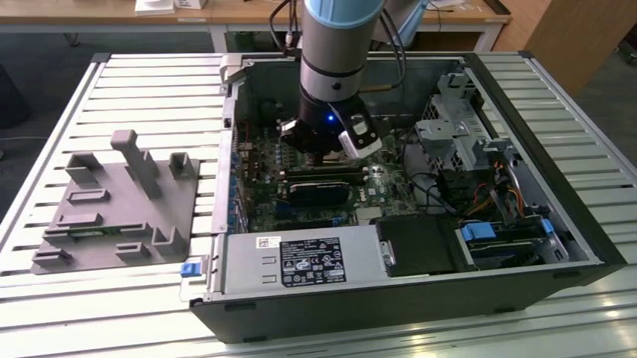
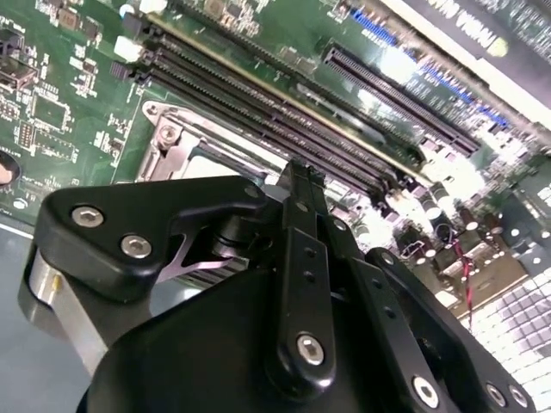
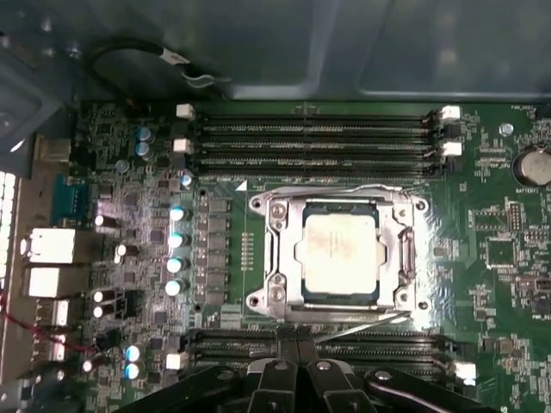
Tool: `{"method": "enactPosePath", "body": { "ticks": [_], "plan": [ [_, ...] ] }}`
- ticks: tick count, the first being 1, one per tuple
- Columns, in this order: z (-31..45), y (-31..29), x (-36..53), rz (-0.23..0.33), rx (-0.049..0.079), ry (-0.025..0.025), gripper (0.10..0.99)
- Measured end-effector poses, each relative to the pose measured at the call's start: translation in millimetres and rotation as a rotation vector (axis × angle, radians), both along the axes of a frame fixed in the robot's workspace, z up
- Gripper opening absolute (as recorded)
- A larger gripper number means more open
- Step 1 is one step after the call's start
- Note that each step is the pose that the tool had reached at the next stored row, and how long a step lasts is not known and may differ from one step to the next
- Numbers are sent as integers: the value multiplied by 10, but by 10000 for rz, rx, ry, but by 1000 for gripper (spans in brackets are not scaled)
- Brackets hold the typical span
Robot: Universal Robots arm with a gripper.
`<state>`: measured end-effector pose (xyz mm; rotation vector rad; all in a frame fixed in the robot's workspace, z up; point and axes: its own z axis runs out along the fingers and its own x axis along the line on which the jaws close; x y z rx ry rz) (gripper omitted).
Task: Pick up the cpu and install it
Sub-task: 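Install the second cpu locking lever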
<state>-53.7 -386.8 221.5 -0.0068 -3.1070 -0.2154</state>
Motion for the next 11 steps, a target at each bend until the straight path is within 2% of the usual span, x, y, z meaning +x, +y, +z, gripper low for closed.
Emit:
{"method": "enactPosePath", "body": {
  "ticks": [5,8,11],
  "plan": [
    [-9,-38,-41,0,166,1,106],
    [-50,-43,-53,1,247,0,106],
    [-79,-44,-61,0,413,0,106]
  ]
}}
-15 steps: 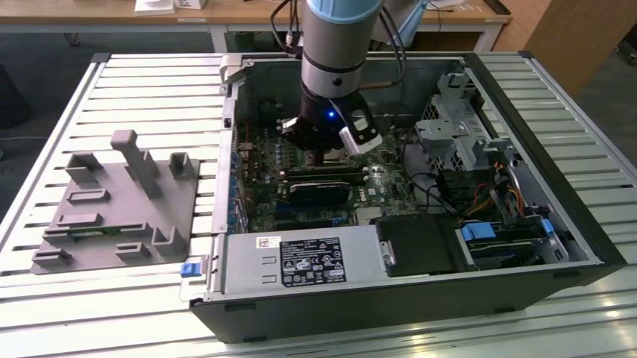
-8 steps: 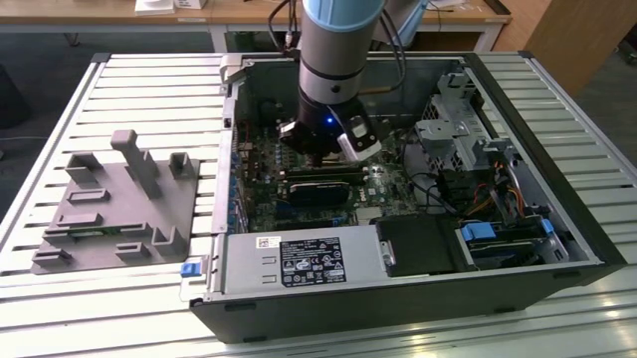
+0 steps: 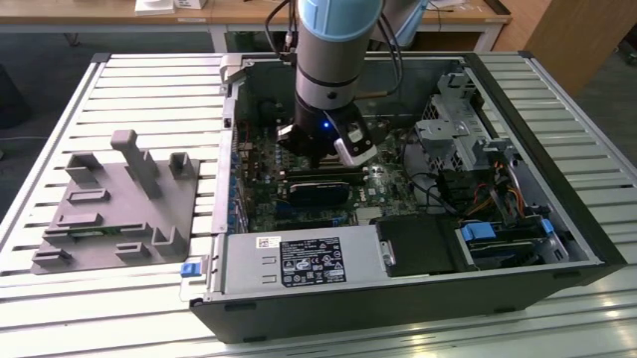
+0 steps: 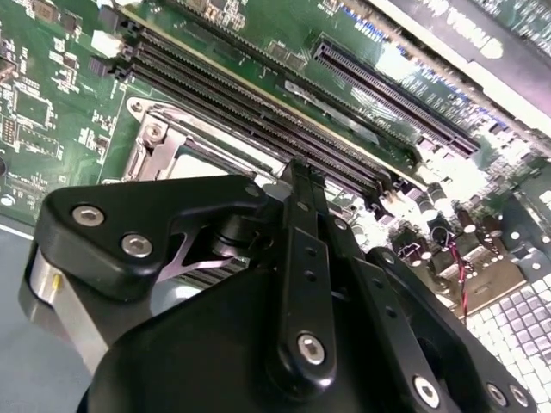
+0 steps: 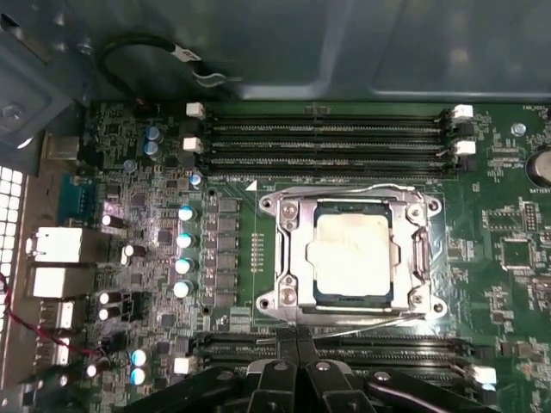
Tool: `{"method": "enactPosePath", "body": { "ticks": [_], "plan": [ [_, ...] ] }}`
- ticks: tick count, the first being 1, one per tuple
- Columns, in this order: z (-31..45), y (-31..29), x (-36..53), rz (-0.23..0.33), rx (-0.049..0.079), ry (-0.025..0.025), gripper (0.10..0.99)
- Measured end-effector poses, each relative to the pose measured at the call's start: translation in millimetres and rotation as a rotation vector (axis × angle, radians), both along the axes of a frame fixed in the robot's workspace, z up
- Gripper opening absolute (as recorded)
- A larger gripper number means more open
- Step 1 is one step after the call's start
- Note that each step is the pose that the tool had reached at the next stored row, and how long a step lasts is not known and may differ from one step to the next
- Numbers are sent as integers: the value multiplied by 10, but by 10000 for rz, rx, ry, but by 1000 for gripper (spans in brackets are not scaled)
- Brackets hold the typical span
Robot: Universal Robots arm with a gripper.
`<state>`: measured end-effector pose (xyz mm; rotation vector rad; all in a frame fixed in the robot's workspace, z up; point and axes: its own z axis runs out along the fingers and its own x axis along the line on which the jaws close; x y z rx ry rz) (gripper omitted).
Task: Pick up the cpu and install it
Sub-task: 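Install the second cpu locking lever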
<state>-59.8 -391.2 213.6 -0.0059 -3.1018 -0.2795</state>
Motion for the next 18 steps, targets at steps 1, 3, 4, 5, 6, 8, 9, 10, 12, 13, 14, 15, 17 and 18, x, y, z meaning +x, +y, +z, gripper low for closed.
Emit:
{"method": "enactPosePath", "body": {
  "ticks": [1,3,4,5,6,8,9,10,12,13,14,15,17,18],
  "plan": [
    [-14,-1,-5,-1,91,0,106],
    [-34,-1,-10,1,193,0,106],
    [-46,-1,-12,2,233,0,106],
    [-60,-1,-15,1,264,-1,106],
    [-75,-2,-20,0,286,0,106],
    [-103,-4,-27,0,302,0,106],
    [-110,-7,-29,2,305,1,106],
    [-112,-11,-32,3,320,2,106],
    [-117,-26,-37,1,374,1,106],
    [-122,-37,-41,0,398,0,106],
    [-127,-42,-46,0,429,1,106],
    [-132,-44,-48,0,467,1,106],
    [-143,-47,-56,1,558,0,106],
    [-149,-48,-61,1,606,1,106]
  ]
}}
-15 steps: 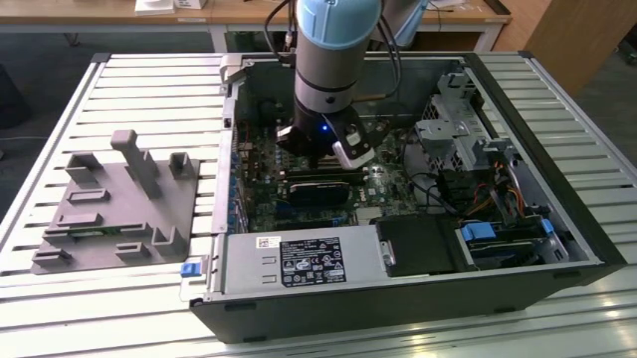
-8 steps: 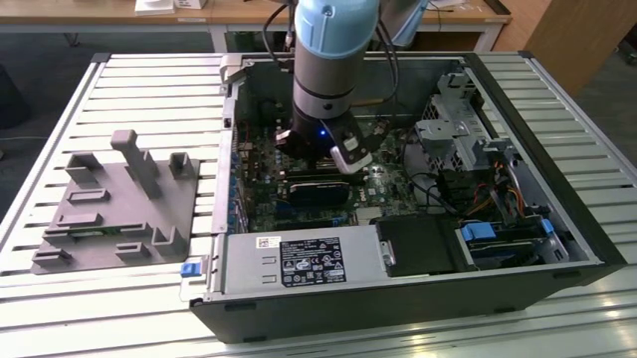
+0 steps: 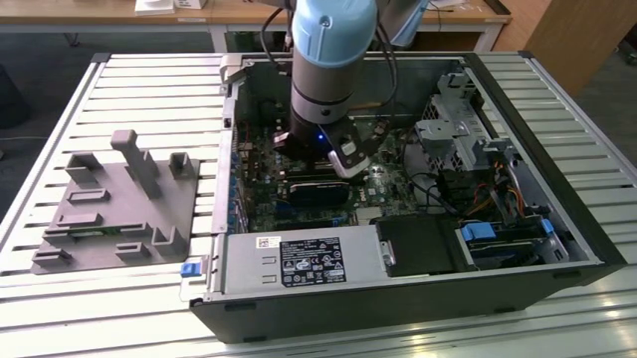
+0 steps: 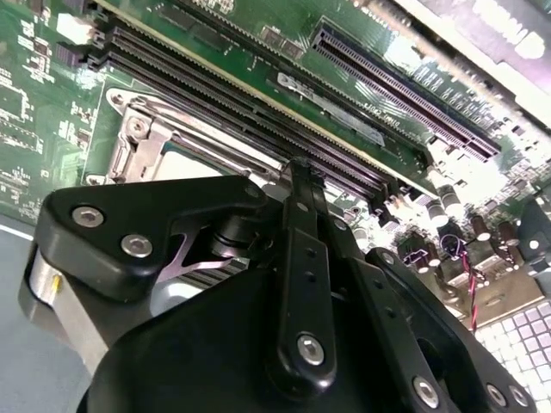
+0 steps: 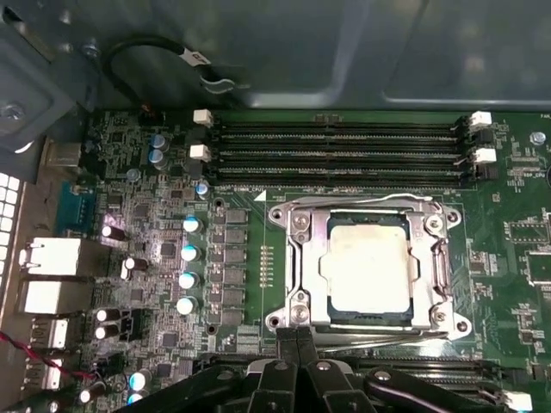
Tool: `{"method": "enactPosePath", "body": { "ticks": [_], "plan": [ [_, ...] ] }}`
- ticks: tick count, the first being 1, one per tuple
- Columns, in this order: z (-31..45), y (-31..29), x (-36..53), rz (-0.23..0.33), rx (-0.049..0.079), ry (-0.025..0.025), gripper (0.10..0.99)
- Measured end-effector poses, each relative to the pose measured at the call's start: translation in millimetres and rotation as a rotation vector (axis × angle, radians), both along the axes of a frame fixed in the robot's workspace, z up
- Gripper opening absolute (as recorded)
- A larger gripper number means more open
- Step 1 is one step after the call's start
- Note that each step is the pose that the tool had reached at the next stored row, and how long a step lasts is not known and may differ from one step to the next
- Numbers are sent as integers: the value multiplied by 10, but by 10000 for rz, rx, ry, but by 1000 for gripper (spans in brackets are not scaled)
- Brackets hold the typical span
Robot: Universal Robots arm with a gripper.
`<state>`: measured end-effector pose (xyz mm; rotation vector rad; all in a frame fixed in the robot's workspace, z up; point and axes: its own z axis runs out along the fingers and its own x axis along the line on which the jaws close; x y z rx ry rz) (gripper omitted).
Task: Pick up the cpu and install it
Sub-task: 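Install the second cpu locking lever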
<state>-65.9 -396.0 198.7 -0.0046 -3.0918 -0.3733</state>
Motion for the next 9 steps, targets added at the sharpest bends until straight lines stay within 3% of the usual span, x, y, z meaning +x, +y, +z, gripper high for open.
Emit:
{"method": "enactPosePath", "body": {
  "ticks": [9],
  "plan": [
    [-66,-6,-45,2,364,-5,106]
  ]
}}
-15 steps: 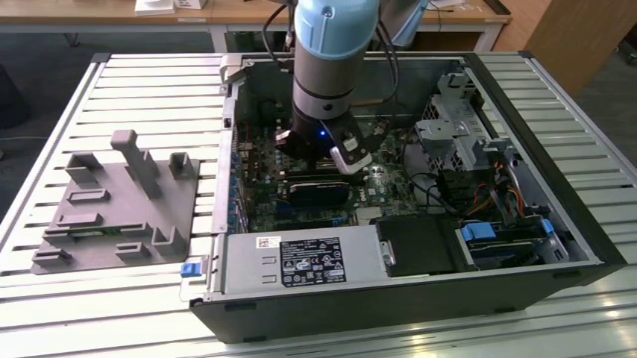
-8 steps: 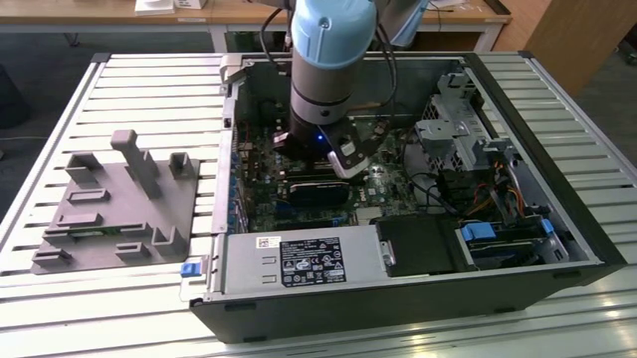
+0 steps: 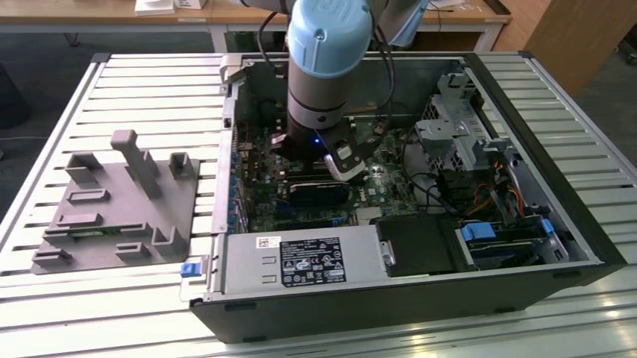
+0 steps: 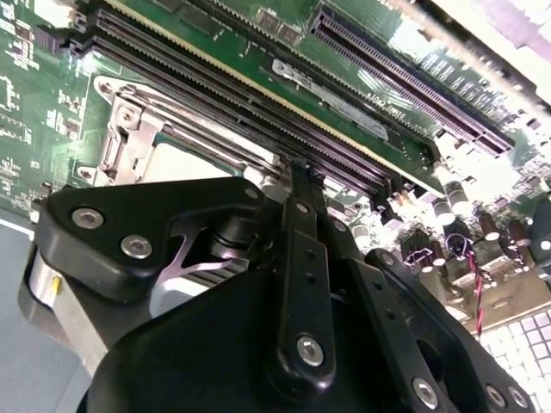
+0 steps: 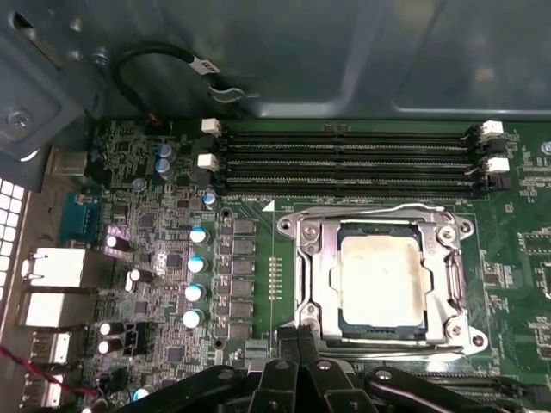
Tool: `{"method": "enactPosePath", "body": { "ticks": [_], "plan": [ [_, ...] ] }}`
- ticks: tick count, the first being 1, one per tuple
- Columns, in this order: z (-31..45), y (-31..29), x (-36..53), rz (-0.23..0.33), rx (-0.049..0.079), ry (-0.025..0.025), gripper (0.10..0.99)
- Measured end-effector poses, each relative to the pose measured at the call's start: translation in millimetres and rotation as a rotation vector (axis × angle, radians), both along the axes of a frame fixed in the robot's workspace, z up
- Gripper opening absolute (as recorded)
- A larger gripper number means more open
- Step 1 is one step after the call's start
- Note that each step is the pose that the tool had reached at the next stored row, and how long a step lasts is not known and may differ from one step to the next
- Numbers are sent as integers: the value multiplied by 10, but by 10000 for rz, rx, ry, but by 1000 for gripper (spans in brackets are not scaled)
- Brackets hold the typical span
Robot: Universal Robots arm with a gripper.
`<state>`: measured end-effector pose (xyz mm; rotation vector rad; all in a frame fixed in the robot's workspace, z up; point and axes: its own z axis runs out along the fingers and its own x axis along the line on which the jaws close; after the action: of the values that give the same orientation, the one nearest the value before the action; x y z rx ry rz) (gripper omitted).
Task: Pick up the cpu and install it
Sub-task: 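Install the second cpu locking lever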
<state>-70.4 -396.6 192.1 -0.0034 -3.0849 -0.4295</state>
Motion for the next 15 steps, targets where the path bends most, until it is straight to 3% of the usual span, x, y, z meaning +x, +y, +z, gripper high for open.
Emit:
{"method": "enactPosePath", "body": {
  "ticks": [6,11,15],
  "plan": [
    [-27,0,-32,0,186,1,106],
    [-21,-1,-33,1,198,2,106],
    [47,0,-33,1,202,-15,106]
  ]
}}
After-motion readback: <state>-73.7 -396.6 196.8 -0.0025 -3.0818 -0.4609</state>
